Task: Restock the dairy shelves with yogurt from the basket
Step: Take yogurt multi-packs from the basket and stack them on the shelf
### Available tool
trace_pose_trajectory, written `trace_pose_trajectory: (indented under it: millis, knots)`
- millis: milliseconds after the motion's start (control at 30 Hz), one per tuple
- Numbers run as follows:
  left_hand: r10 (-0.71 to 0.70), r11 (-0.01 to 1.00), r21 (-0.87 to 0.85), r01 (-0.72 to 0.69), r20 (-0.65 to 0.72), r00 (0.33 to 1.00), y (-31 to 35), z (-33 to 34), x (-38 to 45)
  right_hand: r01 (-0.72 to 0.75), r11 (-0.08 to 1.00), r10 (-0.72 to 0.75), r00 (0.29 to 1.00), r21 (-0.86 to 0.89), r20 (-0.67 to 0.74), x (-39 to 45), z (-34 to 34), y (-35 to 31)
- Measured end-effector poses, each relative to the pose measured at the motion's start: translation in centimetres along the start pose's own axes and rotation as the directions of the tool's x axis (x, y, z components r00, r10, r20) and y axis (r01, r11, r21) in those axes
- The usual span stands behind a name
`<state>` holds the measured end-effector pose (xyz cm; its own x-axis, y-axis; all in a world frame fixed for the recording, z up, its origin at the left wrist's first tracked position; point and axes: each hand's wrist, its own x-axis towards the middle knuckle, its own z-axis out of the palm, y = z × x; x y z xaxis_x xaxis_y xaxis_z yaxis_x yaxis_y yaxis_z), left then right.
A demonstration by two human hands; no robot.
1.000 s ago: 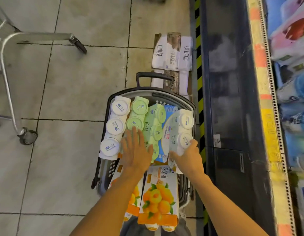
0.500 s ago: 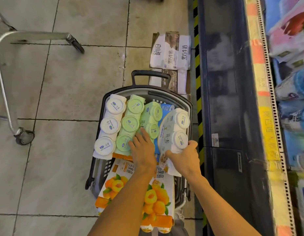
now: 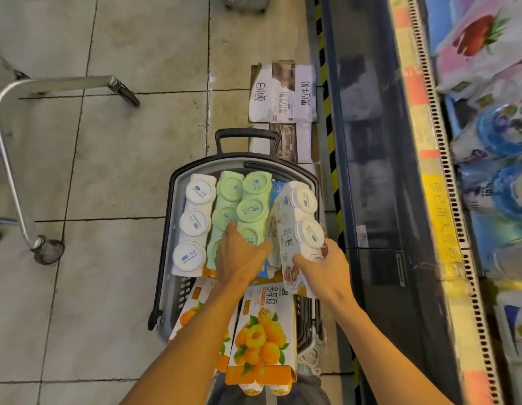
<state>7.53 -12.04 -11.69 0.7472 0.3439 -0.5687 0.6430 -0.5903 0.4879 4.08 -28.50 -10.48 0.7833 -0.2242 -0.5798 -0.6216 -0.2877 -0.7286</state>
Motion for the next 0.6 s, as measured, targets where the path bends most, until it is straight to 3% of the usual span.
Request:
trace_pose_trajectory:
  millis: [300, 600]
  knots:
    - [-0.048, 0.915, -0.391, 0.099, 0.136, 0.989, 4.9, -9.7, -4.7, 0.084, 0.995, -0.079, 0.993, 0.060, -0.084, -5.4, -5.4, -8.9]
    - [0.240, 0.834, -0.551, -0.035, 0.305, 0.921, 18.0, -23.4, -14.5, 0.245, 0.961, -0.205, 0.943, 0.131, -0.263, -17.8, -13.8, -23.6]
